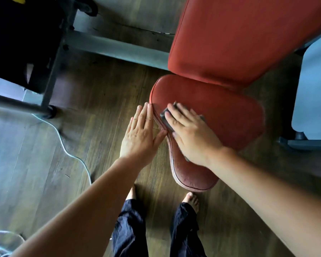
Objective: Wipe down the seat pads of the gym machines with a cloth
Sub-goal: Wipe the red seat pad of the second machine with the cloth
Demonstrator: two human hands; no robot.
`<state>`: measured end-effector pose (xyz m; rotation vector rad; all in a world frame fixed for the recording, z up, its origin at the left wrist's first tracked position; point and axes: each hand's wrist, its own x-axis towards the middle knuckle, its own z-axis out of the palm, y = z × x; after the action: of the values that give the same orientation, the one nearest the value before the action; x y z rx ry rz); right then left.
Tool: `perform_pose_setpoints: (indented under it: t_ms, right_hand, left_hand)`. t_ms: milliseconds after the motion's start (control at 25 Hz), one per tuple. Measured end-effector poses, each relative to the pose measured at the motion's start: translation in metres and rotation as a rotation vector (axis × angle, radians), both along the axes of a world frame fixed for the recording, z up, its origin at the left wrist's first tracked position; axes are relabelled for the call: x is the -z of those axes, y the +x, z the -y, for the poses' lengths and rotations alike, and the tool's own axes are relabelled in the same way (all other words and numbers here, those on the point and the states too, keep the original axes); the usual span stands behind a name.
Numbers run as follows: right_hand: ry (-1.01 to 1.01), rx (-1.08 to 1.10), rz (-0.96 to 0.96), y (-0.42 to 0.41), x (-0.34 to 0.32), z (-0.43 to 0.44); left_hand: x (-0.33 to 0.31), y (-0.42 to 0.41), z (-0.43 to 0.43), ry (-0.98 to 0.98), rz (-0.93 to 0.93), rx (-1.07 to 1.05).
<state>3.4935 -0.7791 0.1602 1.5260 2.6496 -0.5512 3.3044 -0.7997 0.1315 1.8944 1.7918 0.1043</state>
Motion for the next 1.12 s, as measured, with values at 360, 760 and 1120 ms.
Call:
perform_pose_setpoints:
  t_ms: [360,760,1120]
  right_hand:
    - [0.052,0.068,0.024,-0.035,0.01,-0.086]
    - [0.051,0.08,0.027,-0.027,0.012,-0.086]
    - [-0.011,0.174,0.053,-0.003,-0.008,0.027]
  left_hand:
    - [0.004,-0.001,0.001,0.045,0.003,0.014]
    - [0.006,0.003,0.009,0.037,0.045,-0.033]
    - [0.001,0.002,0.039,0.006,0.023,0.055]
